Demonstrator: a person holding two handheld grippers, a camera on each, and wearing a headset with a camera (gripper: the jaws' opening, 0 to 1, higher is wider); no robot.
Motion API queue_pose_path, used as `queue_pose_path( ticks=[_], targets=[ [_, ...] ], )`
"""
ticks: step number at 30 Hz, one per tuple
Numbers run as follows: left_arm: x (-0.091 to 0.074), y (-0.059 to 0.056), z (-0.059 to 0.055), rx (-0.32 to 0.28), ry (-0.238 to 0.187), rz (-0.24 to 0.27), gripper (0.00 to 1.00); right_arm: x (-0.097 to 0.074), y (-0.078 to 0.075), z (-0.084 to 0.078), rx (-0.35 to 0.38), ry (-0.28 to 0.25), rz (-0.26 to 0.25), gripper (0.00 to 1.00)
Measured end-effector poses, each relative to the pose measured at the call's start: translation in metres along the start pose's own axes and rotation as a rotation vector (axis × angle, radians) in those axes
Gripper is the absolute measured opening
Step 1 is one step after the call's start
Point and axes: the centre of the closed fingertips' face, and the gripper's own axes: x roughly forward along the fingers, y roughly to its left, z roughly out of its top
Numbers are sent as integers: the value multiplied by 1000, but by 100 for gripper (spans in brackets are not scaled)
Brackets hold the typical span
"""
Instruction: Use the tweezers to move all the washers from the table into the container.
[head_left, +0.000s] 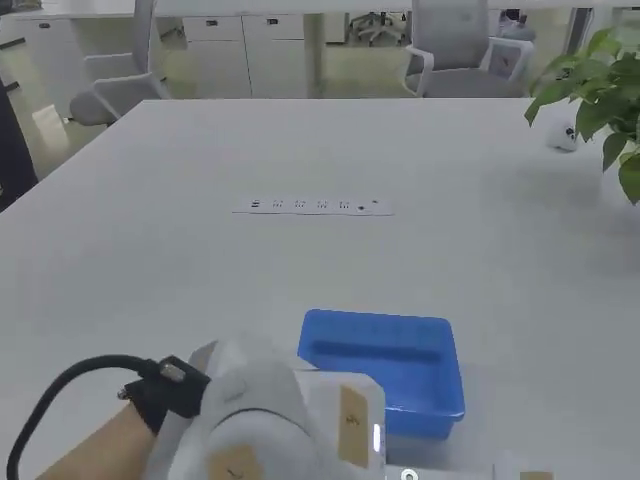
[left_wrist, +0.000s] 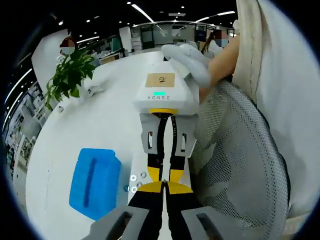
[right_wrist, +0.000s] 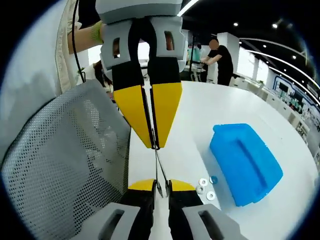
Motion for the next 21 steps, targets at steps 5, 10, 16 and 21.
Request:
queue_pose_path(
  ticks=[5, 10, 16, 21],
  targets=[
    [1, 8, 3, 1, -5, 15, 0, -5, -7, -2, 5, 3, -31, 5],
    [3, 24, 9, 15, -5, 40, 0, -9, -27, -1, 26, -1, -92, 6],
    [6, 37, 13, 25, 2, 40, 0, -10, -39, -1, 22, 18, -141, 6],
    [9, 40, 18, 5, -25, 24, 0, -10, -43, -2, 36, 18, -160, 6]
  ],
)
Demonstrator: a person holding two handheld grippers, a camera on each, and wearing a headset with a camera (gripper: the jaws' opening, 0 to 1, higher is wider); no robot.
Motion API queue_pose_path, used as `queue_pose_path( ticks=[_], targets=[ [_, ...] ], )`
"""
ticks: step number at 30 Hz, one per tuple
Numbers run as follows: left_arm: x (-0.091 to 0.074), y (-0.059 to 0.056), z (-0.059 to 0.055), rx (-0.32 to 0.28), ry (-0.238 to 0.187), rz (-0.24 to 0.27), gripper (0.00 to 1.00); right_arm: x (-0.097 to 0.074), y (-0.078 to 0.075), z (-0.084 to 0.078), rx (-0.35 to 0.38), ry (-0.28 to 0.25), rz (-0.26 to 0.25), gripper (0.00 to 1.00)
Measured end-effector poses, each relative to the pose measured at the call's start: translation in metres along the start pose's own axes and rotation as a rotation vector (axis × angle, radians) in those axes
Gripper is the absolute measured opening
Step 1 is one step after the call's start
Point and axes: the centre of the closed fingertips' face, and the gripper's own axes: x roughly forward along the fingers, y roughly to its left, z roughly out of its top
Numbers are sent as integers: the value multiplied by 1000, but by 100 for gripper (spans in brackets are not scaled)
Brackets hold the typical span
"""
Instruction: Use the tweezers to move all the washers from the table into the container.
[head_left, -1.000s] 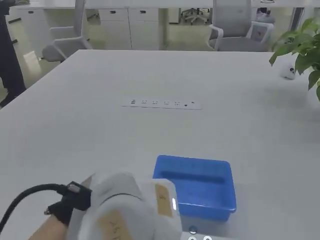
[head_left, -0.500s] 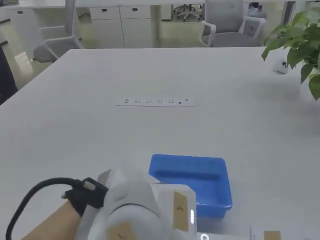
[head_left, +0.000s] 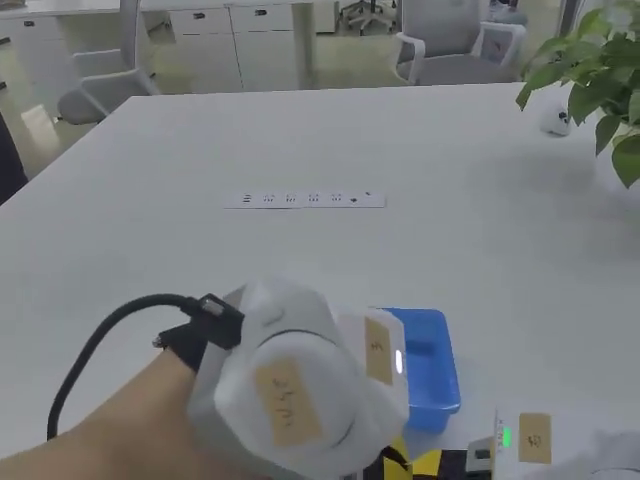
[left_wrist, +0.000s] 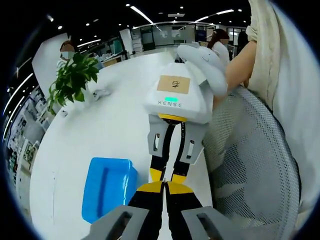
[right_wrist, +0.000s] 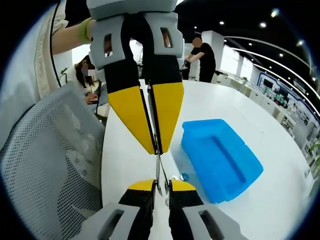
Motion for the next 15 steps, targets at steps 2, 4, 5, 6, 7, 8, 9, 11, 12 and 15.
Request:
queue_pose_path(
  ticks=[2, 4, 5, 6, 7, 8, 9, 11, 12, 15],
  targets=[
    [2, 1, 1, -8, -12, -5, 0, 0, 0, -2, -13, 16, -11, 6],
    [3, 3, 2, -15, -20, -9, 0, -1, -2, -5, -23, 29, -28, 6],
    [4, 3, 2, -17, -23, -13, 0, -1, -2, -5, -20, 30, -27, 6],
    [5, 3, 2, -19, -25, -18, 0, -1, -2, -6, -12, 30, -26, 6],
    [5, 3, 2, -13, -26, -22, 0, -1, -3, -7, -1, 28, -30, 6],
    [6, 3, 3, -10, -26, -23, 0, -1, -4, -7, -1, 27, -33, 6],
    [6, 3, 3, -3, -26, -29, 0, -2, -4, -7, 5, 25, -35, 6],
    [6, 4, 4, 8, -25, -33, 0, -2, -5, -7, 8, 21, -40, 6],
    [6, 4, 4, 12, -23, -37, 0, -2, -5, -7, 9, 20, -41, 6],
    [6, 3, 5, 36, -24, -46, 0, -4, -6, -7, 18, 15, -44, 6]
  ],
)
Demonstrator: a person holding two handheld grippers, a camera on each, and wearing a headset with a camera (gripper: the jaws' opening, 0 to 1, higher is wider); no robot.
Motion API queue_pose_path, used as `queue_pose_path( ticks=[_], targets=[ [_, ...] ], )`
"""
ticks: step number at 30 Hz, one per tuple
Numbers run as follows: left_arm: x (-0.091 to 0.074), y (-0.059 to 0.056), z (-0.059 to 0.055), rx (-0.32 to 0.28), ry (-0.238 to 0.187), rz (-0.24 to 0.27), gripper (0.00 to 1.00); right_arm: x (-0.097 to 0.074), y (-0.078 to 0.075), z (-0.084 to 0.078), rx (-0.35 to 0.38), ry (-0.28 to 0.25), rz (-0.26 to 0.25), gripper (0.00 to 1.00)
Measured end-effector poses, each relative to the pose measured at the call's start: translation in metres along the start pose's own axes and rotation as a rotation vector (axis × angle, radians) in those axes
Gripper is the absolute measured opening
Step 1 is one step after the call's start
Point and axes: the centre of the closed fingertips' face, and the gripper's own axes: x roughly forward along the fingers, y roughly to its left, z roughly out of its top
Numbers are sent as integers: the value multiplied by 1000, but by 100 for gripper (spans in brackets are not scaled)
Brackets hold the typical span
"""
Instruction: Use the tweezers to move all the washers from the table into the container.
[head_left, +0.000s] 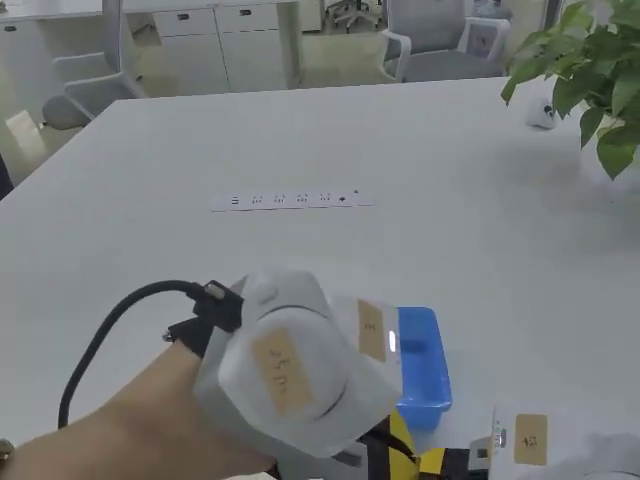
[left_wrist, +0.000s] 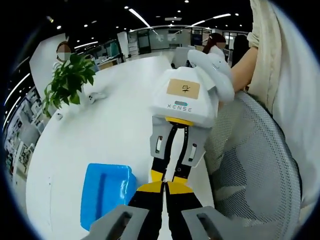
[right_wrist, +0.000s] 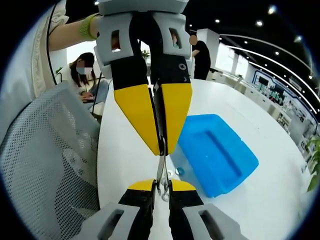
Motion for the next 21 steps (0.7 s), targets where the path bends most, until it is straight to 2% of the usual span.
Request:
queue_pose_path(
  ticks=[4, 8, 11, 15, 18, 21],
  targets=[
    [0, -1, 1, 28, -5, -10, 0, -2, -1, 0, 5, -8, -9, 6],
    [3, -1, -3, 36, 5, -34, 0, 1, 0, -6, 25, -3, -2, 6],
    [3, 1, -1, 37, 3, -54, 0, 0, -2, -6, 44, -11, -1, 6],
    [3, 4, -1, 48, 35, -95, 0, -2, -2, -3, 76, -26, 37, 9],
    [4, 6, 0, 53, 51, -125, 0, -9, -1, 5, 58, -56, 67, 7],
    [6, 8, 1, 44, 59, -146, 0, -13, -3, 9, 33, -53, 83, 9]
  ],
)
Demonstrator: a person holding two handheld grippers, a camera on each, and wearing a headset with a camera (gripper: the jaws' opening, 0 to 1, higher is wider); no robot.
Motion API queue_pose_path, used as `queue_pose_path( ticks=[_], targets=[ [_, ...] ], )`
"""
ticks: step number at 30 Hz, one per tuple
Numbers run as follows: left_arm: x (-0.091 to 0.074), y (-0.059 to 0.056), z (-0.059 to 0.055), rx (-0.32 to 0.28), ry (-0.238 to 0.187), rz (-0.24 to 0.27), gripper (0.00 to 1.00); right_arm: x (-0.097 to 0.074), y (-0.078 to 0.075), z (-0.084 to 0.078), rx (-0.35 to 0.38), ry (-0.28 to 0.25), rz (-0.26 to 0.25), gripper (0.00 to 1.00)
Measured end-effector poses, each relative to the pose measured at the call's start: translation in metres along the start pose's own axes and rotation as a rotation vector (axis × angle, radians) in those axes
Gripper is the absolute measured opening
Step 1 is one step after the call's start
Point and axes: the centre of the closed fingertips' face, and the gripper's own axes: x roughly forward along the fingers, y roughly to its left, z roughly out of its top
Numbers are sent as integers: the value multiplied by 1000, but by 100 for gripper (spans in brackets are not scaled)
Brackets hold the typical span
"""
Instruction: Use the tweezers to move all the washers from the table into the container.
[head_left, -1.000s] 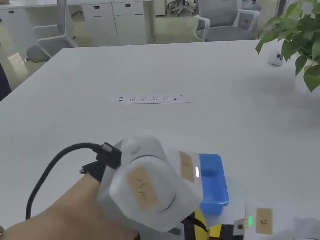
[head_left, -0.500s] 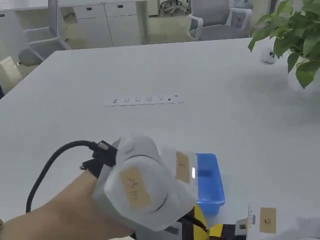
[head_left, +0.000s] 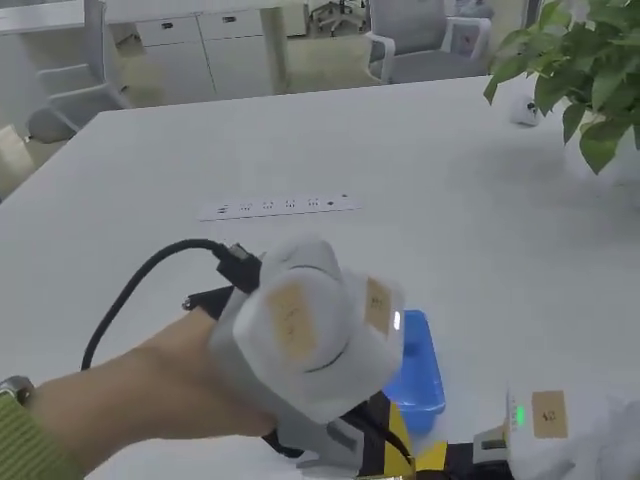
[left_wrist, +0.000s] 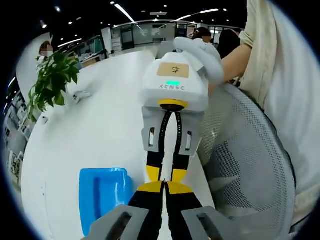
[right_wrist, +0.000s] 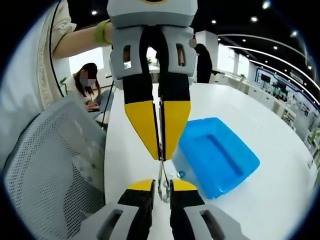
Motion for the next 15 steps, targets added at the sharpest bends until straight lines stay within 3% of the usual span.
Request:
queue_pose_path(
  ticks=[5, 11, 13, 15],
  targets=[
    [3, 1, 3, -42, -6, -18, 0, 8, 1, -2, 14, 37, 43, 10],
    [4, -1, 3, -101, -32, -12, 0, 15, 0, -2, 21, 67, 46, 7],
    [4, 0, 2, -100, -36, -1, 0, 14, 3, -7, 43, 91, 67, 4],
    [4, -2, 2, -91, -39, 4, 0, 15, 0, -4, 62, 74, 63, 3]
  ],
)
